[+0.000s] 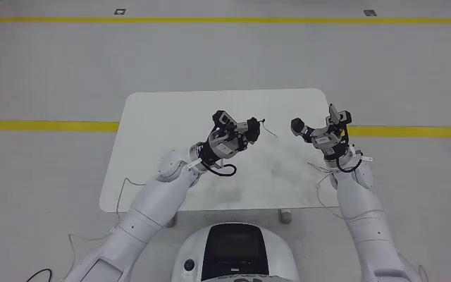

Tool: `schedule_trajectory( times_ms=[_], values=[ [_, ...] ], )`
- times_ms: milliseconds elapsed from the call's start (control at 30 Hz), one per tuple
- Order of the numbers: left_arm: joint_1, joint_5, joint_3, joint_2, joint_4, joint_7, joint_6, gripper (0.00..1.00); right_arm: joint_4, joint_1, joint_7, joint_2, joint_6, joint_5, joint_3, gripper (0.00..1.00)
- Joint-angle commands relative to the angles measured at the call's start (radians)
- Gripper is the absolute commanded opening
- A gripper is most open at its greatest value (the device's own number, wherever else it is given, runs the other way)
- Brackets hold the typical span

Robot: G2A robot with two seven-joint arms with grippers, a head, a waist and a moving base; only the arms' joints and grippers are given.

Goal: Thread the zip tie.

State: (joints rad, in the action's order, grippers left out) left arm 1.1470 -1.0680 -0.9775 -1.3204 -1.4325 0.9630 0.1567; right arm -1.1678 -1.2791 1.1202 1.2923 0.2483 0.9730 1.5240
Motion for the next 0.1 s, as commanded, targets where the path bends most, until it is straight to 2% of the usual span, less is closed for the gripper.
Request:
schedule_trajectory(
  times_ms=[0, 67],
  values=[
    [0.0, 0.0, 0.0, 0.0, 0.0, 0.0, 0.0, 0.0, 0.0, 0.0, 0.0, 0.0, 0.0, 0.0, 0.0, 1.0],
    [0.0, 0.0, 0.0, 0.0, 0.0, 0.0, 0.0, 0.0, 0.0, 0.0, 0.0, 0.0, 0.0, 0.0, 0.0, 1.0]
  ],
)
